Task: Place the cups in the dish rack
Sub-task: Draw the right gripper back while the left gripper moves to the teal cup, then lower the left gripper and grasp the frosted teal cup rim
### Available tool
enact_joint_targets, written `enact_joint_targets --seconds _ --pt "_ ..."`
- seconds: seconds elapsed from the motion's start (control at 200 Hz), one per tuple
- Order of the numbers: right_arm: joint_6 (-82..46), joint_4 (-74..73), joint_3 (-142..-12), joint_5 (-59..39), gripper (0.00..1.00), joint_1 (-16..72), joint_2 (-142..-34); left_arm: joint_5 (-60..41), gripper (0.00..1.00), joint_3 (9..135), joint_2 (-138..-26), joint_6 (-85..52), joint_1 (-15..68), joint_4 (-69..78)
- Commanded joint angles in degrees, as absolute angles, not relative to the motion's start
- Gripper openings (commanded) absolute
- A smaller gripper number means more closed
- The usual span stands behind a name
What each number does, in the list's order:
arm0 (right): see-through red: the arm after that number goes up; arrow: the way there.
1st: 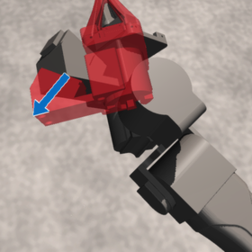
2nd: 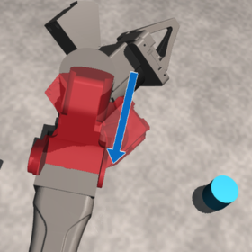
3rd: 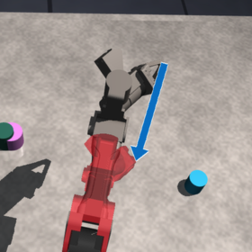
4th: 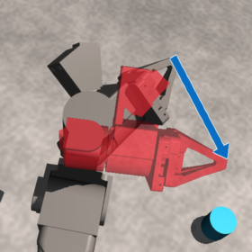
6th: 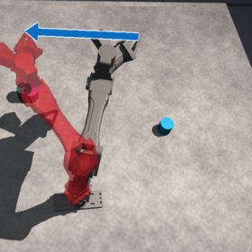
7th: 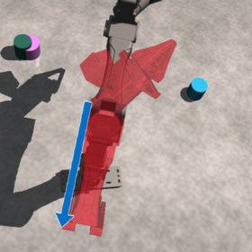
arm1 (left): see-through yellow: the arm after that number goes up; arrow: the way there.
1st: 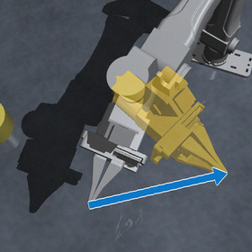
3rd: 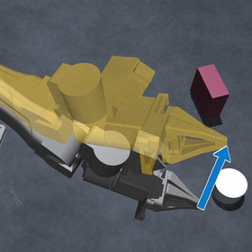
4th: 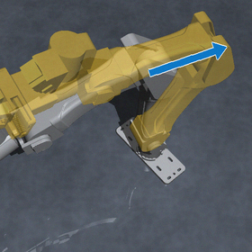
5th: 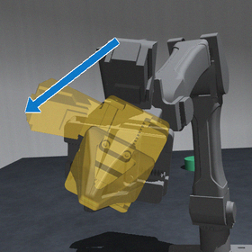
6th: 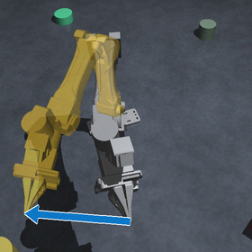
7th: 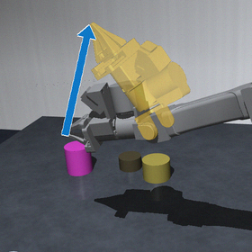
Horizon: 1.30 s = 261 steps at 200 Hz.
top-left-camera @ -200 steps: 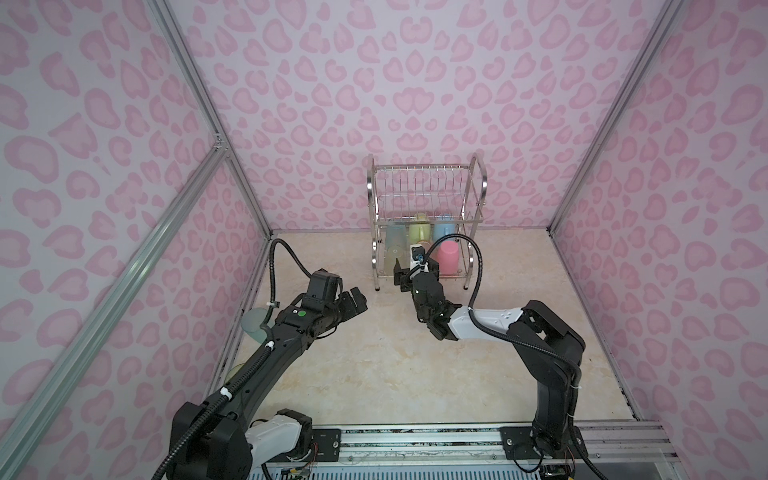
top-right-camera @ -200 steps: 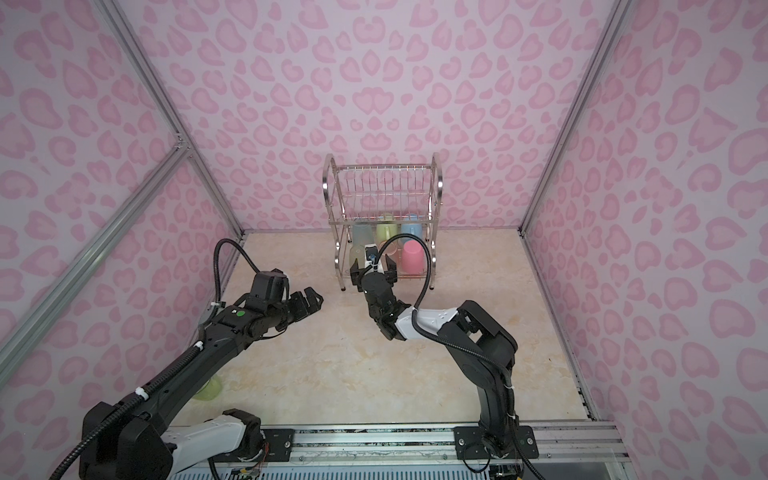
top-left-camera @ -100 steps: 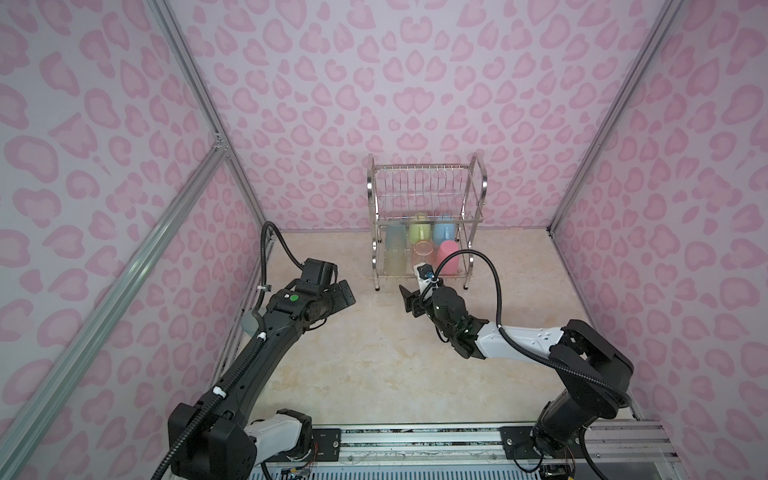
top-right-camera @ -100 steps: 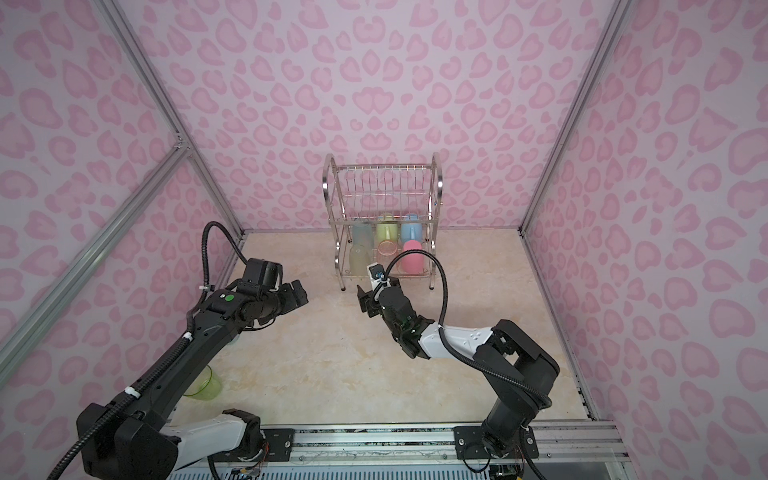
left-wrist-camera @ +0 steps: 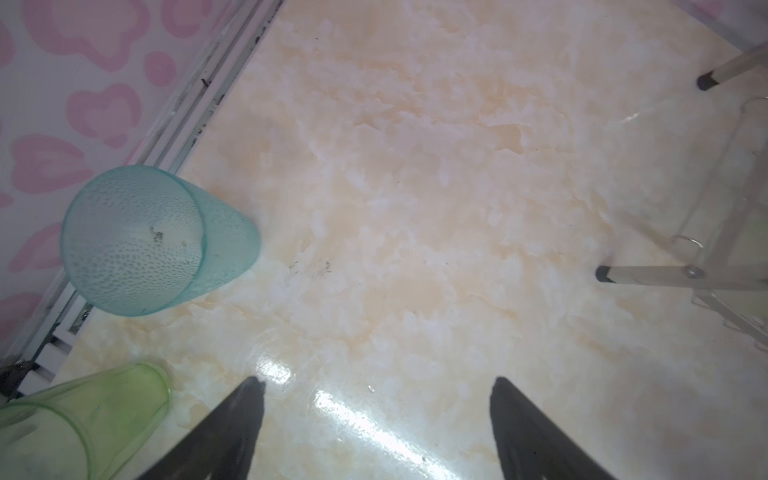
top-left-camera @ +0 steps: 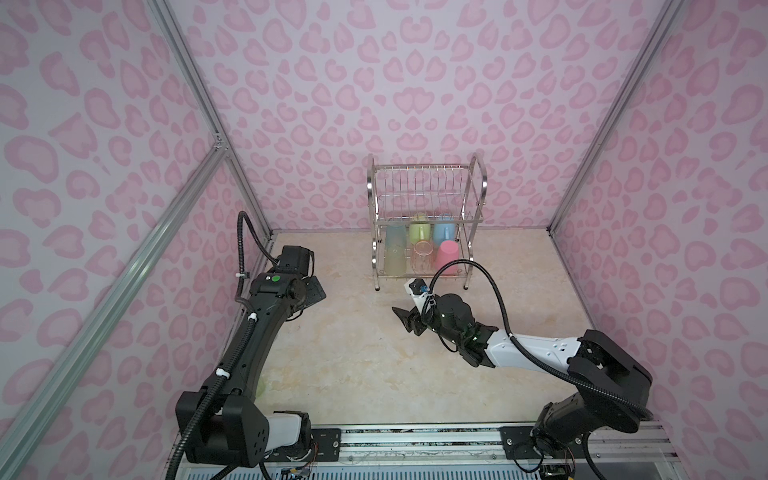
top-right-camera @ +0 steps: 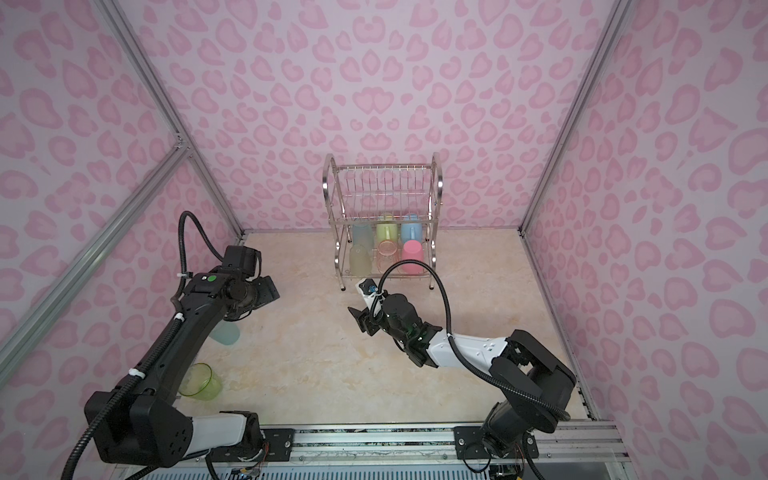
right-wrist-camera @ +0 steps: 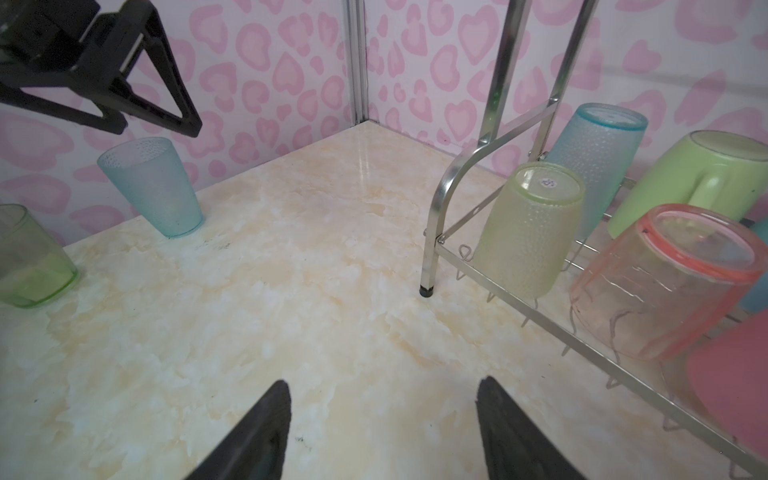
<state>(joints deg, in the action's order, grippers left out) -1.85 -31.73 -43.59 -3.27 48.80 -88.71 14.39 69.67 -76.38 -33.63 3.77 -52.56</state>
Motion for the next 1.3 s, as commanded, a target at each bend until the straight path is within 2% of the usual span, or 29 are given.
enact_joint_targets --seconds 0.0,0.465,0.87,1.045,1.3 --pt "0.1 -29.3 -43.1 -4.7 0.66 48.9 -88.7 15.7 0.86 71.0 -77.7 -32.5 1.1 -53.8" --pt "-3.9 -30.8 -43.6 -11.4 0.57 49.0 -89.8 13.5 0.77 71.8 -81.9 -30.5 -12.3 -51.7" --pt "0.0 -30.0 -43.1 -12.7 0.57 50.5 -87.9 13.6 0.68 73.1 -88.0 -31.0 -14.3 -49.5" --pt "0.6 -29.6 -43.4 -12.4 0.57 51.2 -87.6 13.2 0.57 74.7 -91.6 -30.2 -14.3 -48.2" --pt "1.0 -29.4 -43.4 -11.6 0.57 51.2 -87.4 13.8 0.47 74.4 -94.6 -29.8 -14.8 -46.9"
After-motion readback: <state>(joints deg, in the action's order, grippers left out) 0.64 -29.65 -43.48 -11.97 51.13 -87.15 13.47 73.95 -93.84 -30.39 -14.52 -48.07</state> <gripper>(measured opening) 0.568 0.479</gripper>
